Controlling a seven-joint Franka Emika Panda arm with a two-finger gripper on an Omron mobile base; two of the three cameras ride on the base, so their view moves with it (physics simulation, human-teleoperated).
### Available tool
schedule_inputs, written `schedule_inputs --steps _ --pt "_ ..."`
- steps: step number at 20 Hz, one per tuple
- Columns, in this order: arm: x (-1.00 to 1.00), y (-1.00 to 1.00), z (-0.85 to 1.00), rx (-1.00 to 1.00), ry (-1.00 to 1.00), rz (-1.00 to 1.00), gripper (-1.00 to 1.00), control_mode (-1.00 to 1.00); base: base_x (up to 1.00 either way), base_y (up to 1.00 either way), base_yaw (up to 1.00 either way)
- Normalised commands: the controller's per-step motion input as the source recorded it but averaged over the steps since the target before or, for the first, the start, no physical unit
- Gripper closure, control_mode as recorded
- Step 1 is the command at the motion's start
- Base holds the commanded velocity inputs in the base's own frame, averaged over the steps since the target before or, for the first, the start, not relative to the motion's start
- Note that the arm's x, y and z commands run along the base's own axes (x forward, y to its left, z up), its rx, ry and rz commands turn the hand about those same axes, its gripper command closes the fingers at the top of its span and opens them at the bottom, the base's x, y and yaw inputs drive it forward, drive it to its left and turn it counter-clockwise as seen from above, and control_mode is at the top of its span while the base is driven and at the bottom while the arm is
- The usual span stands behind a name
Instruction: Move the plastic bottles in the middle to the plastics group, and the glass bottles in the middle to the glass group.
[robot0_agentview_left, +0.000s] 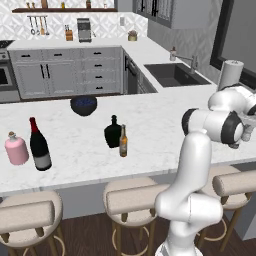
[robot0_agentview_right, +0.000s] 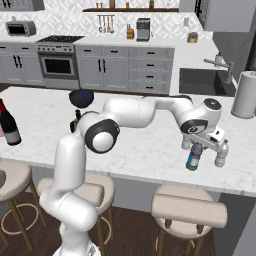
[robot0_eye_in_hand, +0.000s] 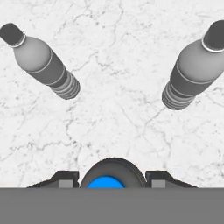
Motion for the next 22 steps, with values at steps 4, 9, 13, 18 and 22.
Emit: schedule_inputs --steps 4,9,13,18,22 --pt "0.32 -0.06 -0.14 0.00 0.00 0.00 1.00 -1.00 0.00 0.00 0.00" --pt "0.17 0.00 -0.20 0.00 0.00 0.00 1.00 -1.00 0.00 0.00 0.00" --pt "0.01 0.00 -0.45 -0.04 0.00 0.00 1.00 -1.00 0.00 0.00 0.00" --pt "0.00 0.02 -0.26 -0.11 -0.07 0.00 1.00 -1.00 0.00 0.00 0.00" --pt "0.00 0.08 -0.09 -0.12 -0.08 0.00 1.00 -1.00 0.00 0.00 0.00"
